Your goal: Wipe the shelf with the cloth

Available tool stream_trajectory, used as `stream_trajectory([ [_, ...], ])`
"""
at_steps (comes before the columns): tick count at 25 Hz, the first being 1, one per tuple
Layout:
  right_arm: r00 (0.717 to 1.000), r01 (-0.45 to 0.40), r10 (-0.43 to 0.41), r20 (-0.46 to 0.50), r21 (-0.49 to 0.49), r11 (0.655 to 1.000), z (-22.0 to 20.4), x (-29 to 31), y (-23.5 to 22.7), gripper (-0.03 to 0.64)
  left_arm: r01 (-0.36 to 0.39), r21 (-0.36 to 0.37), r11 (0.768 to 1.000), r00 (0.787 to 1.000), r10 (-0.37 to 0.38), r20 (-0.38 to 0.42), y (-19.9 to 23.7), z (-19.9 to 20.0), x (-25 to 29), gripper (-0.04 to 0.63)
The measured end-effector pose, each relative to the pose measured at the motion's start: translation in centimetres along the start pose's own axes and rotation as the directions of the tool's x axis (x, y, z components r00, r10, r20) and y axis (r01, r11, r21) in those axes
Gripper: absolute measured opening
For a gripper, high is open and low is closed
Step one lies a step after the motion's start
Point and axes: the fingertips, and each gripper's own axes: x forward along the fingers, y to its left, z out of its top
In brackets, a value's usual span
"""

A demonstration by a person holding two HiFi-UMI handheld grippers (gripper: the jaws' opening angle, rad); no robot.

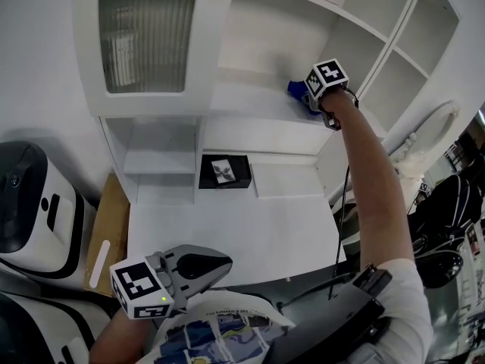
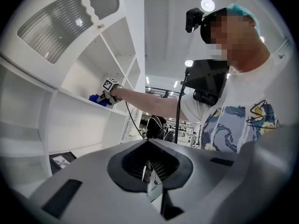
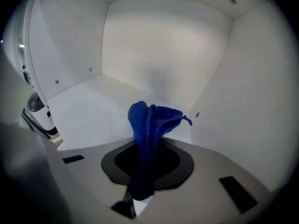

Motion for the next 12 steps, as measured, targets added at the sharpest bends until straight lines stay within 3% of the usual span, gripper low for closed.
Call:
stream_trajectory([
  [12, 0.995, -0.096, 0.098, 0.024, -0.062, 0.993, 3.1, -0.2, 7.2, 0.069, -0.024, 0.001, 1.0, 1.0, 0.024, 0.01, -0.6, -0.1, -2.3, 0.003],
])
